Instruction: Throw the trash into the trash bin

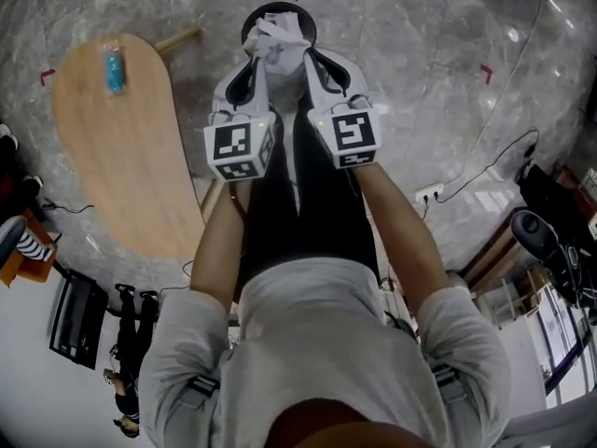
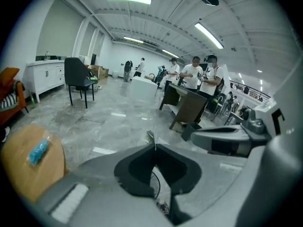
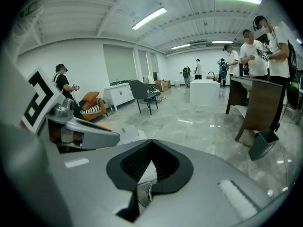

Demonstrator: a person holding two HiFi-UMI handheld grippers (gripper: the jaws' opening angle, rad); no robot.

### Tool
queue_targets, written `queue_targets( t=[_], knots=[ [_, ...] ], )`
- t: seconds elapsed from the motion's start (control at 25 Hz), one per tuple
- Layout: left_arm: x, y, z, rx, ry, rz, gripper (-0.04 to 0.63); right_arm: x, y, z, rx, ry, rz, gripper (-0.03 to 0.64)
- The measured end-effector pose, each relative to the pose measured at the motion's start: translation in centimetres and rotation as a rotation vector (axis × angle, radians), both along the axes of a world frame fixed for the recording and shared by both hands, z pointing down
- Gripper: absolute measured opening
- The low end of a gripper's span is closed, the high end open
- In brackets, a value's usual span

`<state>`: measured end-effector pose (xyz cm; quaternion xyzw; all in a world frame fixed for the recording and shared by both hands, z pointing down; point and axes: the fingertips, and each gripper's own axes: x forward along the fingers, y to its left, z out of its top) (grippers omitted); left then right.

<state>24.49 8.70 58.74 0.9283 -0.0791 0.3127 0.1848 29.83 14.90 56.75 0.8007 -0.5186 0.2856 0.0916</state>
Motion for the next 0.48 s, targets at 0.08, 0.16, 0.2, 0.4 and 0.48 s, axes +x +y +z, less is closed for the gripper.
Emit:
queue_targets(
  t=[0.08, 0.16, 0.2, 0.4, 0.48],
  knots=[
    [0.5, 1.0, 2.9, -0.010, -0.032, 0.003, 0.020, 0.8, 0.8, 2.5, -0.015, -0.017, -0.009, 0.008],
    [1.2, 2.0, 5.6, -0.022, -0.057, 0.004, 0.020, 1.8, 1.5, 4.9, -0.033, -0.027, -0.021, 0.008],
    [1.5, 2.4, 6.5, -0.027, -0.065, 0.001, 0.020, 2.2, 1.8, 5.9, -0.041, -0.030, -0.030, 0.008],
    [2.3, 4.1, 9.9, -0.038, -0.094, -0.019, 0.020, 2.9, 2.8, 9.9, -0.055, -0.062, -0.064, 0.008],
    [2.3, 4.2, 11.3, -0.042, -0.106, -0.031, 0.020, 3.0, 2.6, 11.2, -0.062, -0.069, -0.076, 0.008]
  ],
)
